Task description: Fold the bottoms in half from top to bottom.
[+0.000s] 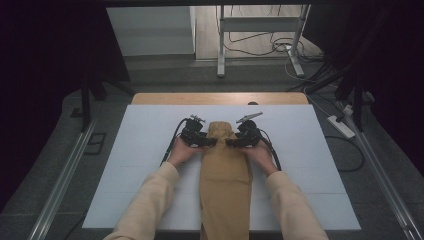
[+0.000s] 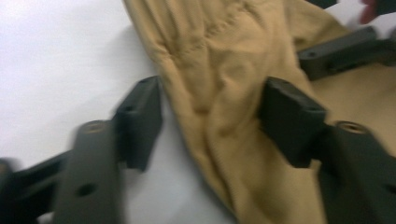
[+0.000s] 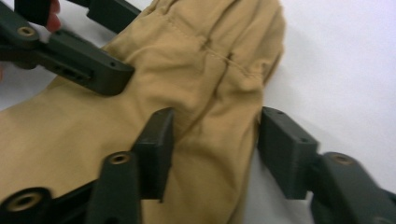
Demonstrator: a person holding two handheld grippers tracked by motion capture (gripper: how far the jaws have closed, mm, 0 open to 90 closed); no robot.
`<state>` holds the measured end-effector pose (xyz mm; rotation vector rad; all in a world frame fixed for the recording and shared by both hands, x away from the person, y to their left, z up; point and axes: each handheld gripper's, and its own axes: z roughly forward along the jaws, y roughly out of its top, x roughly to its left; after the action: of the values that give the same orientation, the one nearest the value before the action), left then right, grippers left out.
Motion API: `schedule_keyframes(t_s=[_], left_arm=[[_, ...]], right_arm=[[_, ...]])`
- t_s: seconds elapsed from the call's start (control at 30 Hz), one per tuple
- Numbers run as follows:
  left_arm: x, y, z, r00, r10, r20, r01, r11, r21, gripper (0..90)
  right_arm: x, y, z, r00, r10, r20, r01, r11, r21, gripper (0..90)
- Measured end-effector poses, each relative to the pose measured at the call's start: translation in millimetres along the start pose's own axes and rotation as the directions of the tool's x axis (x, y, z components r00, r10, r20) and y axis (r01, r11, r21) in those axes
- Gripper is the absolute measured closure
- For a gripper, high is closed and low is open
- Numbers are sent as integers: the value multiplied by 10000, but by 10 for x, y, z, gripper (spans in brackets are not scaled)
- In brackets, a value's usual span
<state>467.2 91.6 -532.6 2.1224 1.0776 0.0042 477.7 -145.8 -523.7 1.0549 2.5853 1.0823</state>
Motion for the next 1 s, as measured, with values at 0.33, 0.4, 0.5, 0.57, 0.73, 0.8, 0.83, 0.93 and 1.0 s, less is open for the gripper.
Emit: schedule_keyframes(t_s=[0.33, 0.4, 0.5, 0.57, 0.73, 0.8, 0.83, 0.93, 1.0], left_arm=[[-21, -40, -16, 9997, 96, 236, -98, 9999, 99, 702], [-34, -42, -20, 9996, 193, 211, -194, 9998, 84, 735], [-55, -39, -32, 9992, 380, 112, -381, 9993, 63, 750], [-62, -36, -42, 9990, 441, 94, -442, 9990, 47, 753], [-62, -30, -65, 9982, 583, 113, -583, 9983, -13, 758], [-66, -26, -78, 9980, 617, 103, -616, 9981, -45, 758], [-69, -23, -86, 9977, 664, 94, -664, 9978, -50, 759], [-78, -11, -111, 9974, 720, 83, -719, 9973, -137, 760], [-82, 4, -135, 9971, 753, 64, -751, 9970, -176, 761]], right_arm=[[-12, -19, -21, 9988, -7, -481, 12, 9999, 101, 752], [-15, -23, -25, 9986, 6, -533, -4, 10000, 48, 776], [-5, -18, -35, 9987, -174, -473, 176, 9998, 37, 793], [8, -10, -46, 9987, -316, -403, 317, 9995, 17, 798], [32, 8, -76, 9982, -531, -280, 530, 9986, -20, 807], [38, 15, -87, 9979, -589, -259, 588, 9983, -51, 808], [40, 18, -92, 9977, -625, -254, 623, 9980, -78, 810], [48, 32, -115, 9970, -739, -213, 737, 9972, -133, 810], [54, 46, -133, 9966, -804, -192, 801, 9966, -171, 812]])
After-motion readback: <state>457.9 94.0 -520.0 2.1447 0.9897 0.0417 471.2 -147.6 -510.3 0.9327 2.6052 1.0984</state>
